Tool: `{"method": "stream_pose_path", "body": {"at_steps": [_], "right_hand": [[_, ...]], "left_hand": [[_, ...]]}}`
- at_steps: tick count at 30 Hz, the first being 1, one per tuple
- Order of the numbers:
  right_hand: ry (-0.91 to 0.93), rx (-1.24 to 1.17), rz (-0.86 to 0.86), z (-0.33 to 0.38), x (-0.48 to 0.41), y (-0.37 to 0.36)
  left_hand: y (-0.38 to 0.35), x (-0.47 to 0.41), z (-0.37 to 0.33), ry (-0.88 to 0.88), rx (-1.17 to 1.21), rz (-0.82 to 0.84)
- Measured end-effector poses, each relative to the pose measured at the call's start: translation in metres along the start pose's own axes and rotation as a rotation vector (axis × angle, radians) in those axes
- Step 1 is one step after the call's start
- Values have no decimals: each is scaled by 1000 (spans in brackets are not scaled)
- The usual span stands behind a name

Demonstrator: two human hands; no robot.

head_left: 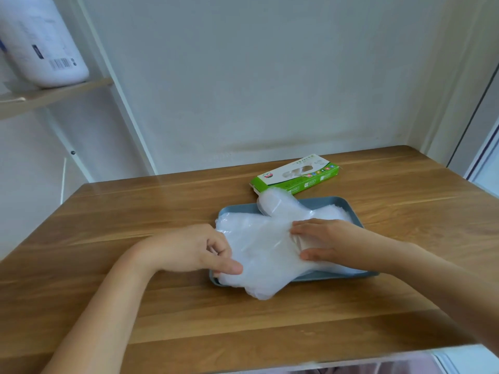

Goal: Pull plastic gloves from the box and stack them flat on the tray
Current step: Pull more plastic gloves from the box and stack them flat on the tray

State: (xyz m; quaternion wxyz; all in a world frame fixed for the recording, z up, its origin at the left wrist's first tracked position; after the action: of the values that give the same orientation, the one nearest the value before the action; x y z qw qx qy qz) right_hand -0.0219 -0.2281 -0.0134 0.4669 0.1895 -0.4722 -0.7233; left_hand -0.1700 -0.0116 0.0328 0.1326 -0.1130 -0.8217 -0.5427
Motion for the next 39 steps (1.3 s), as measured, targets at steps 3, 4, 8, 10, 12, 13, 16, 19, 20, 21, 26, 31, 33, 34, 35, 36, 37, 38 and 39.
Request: {"method": "stream_pose_path", "body": {"at_steps": [3,4,8,10,12,13,16,19,20,21,26,31,33,34,35,36,37,38,39], "right_hand": [[10,13,-3,3,2,-1],[15,14,-1,5,4,-2],[33,21,15,8,6,-6],[35,11,19,7,6,-7],[36,8,15,6,7,-7],[35,8,15,5,7,-6],[21,-9,41,3,10,-3],[-16,5,95,-1,14,7],[-24,24,116,-2,14,12],[-31,40,134,-3,16,17],[-22,-85,88,-11,9,45],[32,-201,-211,-20,-23,75],[14,-200,-322,-27,-44,84],[-1,-198,-360,-32,-55,86],[-26,-196,-385,-36,-68,89],[-55,-198,-403,-42,-80,89],[-79,-201,-419,-48,-92,90],[-100,-203,-431,-53,-104,89],[-122,-199,-439,-57,-113,88]], "left_hand": [[13,7,-4,53,47,-239],[14,4,-8,54,59,-322],[-1,-25,-35,-88,122,-409],[-18,-40,-43,-129,87,-333],[-32,-47,-42,-102,19,-223],[-36,-47,-38,-68,-5,-166],[-35,-33,-22,38,-7,-30],[-23,-15,-15,101,2,60],[-18,-12,-15,114,-5,68],[-12,-9,-17,125,-23,64],[29,-20,-16,161,-87,-125],[55,-70,-8,115,27,-349],[60,-94,-5,95,37,-390],[59,-105,-3,88,26,-406],[59,-118,0,80,26,-423],[57,-129,3,71,36,-438],[55,-140,7,61,49,-452],[53,-151,11,55,64,-462],[50,-159,16,57,76,-464]]}}
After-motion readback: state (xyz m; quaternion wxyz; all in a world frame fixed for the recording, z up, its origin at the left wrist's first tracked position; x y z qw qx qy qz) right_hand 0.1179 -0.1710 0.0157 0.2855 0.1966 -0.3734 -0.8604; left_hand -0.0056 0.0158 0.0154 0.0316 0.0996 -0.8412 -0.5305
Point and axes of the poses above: each hand's wrist, its own x-axis away from the middle knuckle, its own y-axis out of the back of the hand, z = x × y, the point moved 2 cm from there along -x, towards the middle knuckle, and after that the axes turned 10 degrees about -x, right-handed, at the moved point
